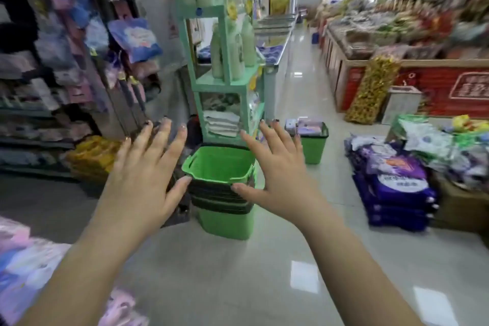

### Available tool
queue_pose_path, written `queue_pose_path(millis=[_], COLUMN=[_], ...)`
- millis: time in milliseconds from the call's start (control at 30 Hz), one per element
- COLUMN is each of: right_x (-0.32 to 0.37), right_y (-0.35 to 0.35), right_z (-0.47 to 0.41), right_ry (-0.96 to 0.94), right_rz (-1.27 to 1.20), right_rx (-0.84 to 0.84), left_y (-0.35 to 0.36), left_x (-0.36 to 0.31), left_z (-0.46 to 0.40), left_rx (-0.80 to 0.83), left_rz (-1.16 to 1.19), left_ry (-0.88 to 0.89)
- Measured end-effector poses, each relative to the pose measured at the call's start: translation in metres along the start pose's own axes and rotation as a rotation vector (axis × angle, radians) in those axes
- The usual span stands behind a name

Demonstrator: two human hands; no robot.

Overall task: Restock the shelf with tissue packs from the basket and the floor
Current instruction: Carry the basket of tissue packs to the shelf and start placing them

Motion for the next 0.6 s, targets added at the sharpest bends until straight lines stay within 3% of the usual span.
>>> queue_pose_path(millis=[300,600], right_x=[-0.172,-0.311], right_y=[-0.025,0.004], right_z=[-0.066,-0.15], right_ry=[0.158,0.349], right_rz=[0.094,0.12], right_rx=[-0.024,0.018], left_y=[0.104,0.237], left_x=[-0.111,-0.168], left_z=[-0.148,-0.275], left_rx=[-0.026,0.023], left_rz=[0.07,0.187], left_ry=[0.11,0.306])
Point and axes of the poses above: each hand's wrist, its own z-axis away from the middle knuckle, its own y-axis out of the palm, x = y × z, the point moved 8 cm from there along -z, towards the middle knuckle, and after that the axes turned 3 degrees about -z, right-handed, at the moved point
